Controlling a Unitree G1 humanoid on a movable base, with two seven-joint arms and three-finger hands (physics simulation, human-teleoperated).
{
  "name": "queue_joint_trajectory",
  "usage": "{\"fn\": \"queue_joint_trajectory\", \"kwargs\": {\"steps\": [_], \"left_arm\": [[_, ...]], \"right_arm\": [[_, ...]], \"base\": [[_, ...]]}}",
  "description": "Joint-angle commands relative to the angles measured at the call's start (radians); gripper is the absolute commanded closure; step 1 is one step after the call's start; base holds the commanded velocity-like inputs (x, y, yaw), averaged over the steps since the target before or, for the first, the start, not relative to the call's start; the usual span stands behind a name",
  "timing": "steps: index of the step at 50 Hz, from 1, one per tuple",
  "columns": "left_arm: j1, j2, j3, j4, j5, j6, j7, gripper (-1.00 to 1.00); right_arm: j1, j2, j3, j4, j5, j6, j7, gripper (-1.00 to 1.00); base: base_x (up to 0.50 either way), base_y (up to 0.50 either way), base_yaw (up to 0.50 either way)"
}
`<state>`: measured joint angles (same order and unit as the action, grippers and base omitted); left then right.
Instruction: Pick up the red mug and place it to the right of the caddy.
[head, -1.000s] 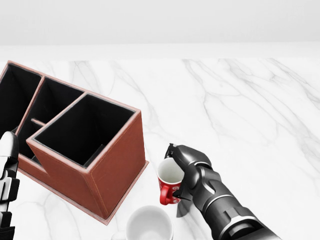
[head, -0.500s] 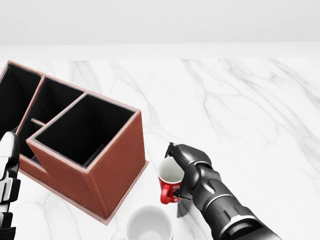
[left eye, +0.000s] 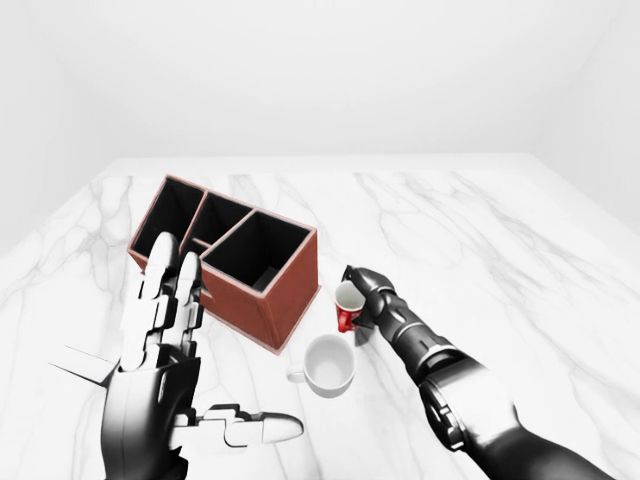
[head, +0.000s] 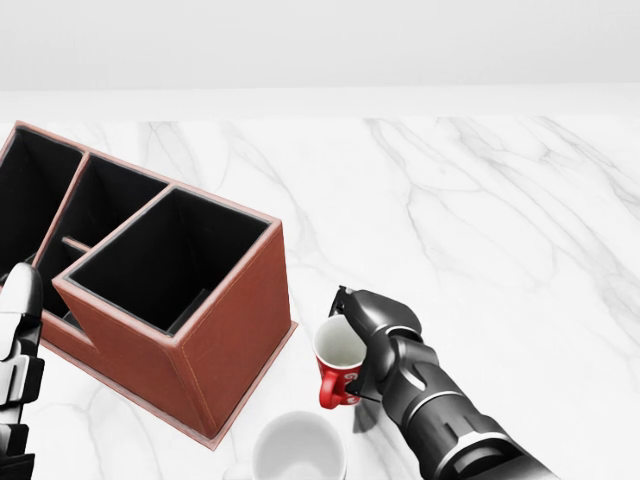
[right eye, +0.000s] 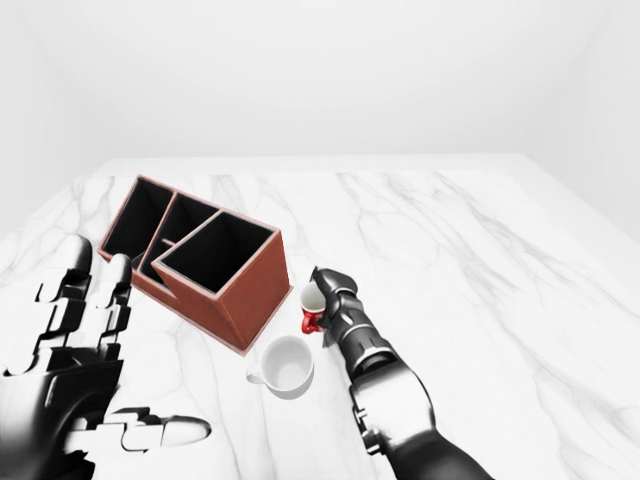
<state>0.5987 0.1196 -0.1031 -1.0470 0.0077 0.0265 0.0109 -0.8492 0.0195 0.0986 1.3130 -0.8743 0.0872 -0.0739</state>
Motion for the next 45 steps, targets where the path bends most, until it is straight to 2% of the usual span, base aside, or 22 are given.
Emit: {"fn": "queue_joint_trajectory", "kwargs": {"steps": [1,6,19,32,33,34,35,36,37,45], "left_arm": [[0.013,-0.003,0.001,0.000,0.002,-0.015,-0.007,-1.00],[0.029,0.004,0.000,0.000,-0.002,-0.037,-0.003,-1.00],[0.019,0.002,-0.011,0.000,0.010,-0.024,-0.002,-1.00],[0.030,0.015,-0.005,0.000,-0.008,-0.041,0.006,-1.00],[0.031,0.016,-0.004,0.000,-0.009,-0.042,0.008,-1.00],[0.030,0.018,-0.005,0.000,-0.009,-0.042,0.009,-1.00],[0.029,0.019,-0.006,0.000,-0.009,-0.041,0.011,-1.00],[0.030,0.019,-0.008,0.000,-0.006,-0.041,0.011,-1.00],[0.031,0.019,-0.008,0.000,-0.007,-0.043,0.011,-1.00],[0.036,0.026,-0.006,0.000,-0.008,-0.052,0.015,-1.00]], "right_arm": [[0.033,0.019,-0.003,0.020,-0.012,0.000,-0.057,1.00],[0.060,0.025,0.001,0.029,-0.029,-0.001,-0.063,1.00],[0.090,0.029,-0.006,0.039,-0.047,-0.007,-0.074,1.00],[0.118,0.034,-0.002,0.042,-0.055,-0.008,-0.051,1.00],[0.119,0.034,-0.002,0.042,-0.055,-0.008,-0.053,0.63],[0.121,0.036,0.000,0.042,-0.057,-0.004,-0.049,0.18],[0.120,0.036,0.001,0.041,-0.060,-0.004,-0.050,0.03],[0.120,0.037,0.001,0.041,-0.061,-0.001,-0.047,-0.23],[0.120,0.036,0.004,0.041,-0.065,-0.002,-0.045,-1.00],[0.128,0.035,0.005,0.042,-0.079,0.000,-0.050,-1.00]], "base": [[0.00,0.00,0.00],[0.00,0.00,0.00],[0.00,0.00,0.00],[0.00,0.00,0.00],[0.00,0.00,0.01],[0.00,0.00,0.01],[0.00,0.00,0.01],[0.00,0.00,0.01],[0.00,0.00,0.01],[0.00,0.00,0.01]]}}
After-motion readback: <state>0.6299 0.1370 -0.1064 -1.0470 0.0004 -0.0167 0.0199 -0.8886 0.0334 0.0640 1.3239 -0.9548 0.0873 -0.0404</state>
